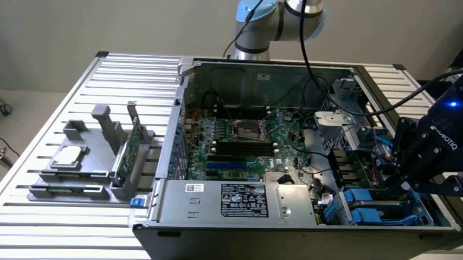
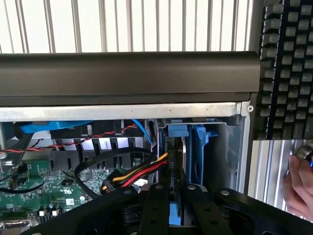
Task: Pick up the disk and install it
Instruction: 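Insert the first disk wire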
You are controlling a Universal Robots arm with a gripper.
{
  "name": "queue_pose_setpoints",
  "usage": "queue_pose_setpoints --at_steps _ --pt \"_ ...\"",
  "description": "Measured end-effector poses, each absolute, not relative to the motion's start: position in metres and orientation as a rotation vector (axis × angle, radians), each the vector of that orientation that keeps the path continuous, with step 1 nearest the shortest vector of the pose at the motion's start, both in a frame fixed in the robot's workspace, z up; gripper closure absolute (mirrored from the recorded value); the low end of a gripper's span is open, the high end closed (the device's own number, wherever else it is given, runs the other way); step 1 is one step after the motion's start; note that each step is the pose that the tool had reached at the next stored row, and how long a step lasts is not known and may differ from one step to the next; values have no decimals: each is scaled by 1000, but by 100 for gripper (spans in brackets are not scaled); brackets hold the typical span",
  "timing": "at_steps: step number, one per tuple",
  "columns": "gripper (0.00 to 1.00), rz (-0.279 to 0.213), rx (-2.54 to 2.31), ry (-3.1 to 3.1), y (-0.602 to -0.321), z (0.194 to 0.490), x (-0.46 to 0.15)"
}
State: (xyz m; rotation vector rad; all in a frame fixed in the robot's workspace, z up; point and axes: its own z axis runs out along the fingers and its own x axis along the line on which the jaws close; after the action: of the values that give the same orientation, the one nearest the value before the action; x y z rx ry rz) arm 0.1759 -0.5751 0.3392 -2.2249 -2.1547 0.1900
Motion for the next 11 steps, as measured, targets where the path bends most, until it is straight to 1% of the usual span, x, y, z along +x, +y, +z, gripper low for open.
queue_pose_setpoints --at_steps 11 --pt "84 193 -2229 -2152 -575 339 173"
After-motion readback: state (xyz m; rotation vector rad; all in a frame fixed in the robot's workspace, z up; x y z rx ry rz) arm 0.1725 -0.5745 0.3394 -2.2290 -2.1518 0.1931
